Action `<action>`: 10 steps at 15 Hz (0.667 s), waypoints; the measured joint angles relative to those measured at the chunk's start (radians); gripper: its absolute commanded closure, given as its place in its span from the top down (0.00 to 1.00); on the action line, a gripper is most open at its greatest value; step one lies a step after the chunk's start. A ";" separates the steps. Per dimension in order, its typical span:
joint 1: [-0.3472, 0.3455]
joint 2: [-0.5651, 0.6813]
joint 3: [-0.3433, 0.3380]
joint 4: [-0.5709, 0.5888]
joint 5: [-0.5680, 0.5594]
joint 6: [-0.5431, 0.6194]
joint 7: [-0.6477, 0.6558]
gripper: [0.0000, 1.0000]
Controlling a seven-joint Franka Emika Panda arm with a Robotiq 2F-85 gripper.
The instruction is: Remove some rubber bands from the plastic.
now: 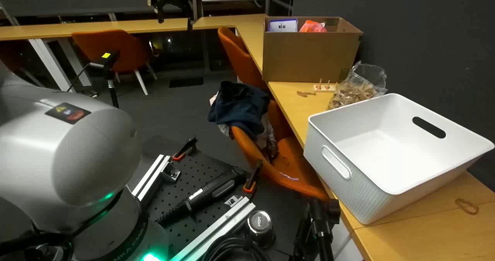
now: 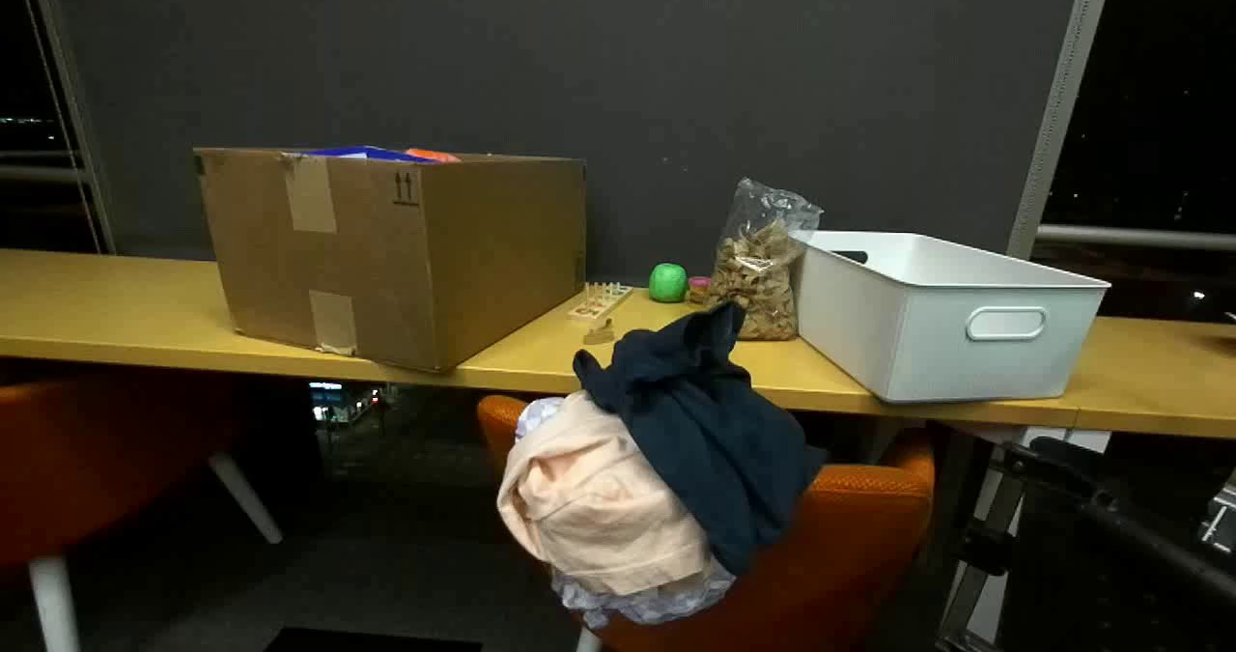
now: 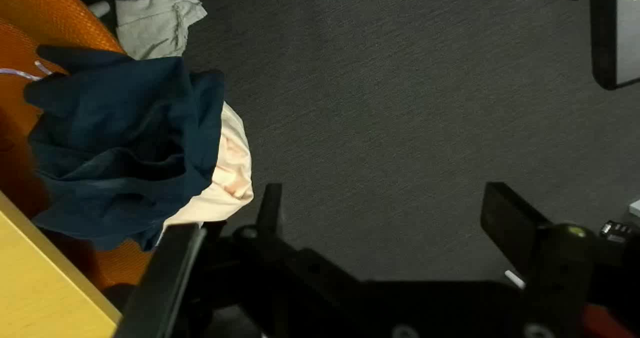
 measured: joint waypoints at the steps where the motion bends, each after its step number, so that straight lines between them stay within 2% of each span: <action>1: 0.000 0.000 0.000 0.002 0.000 0.000 0.000 1.00; 6: -0.018 -0.001 0.000 -0.008 -0.022 0.006 0.007 1.00; 10: -0.146 -0.039 -0.058 -0.089 -0.124 0.105 0.012 1.00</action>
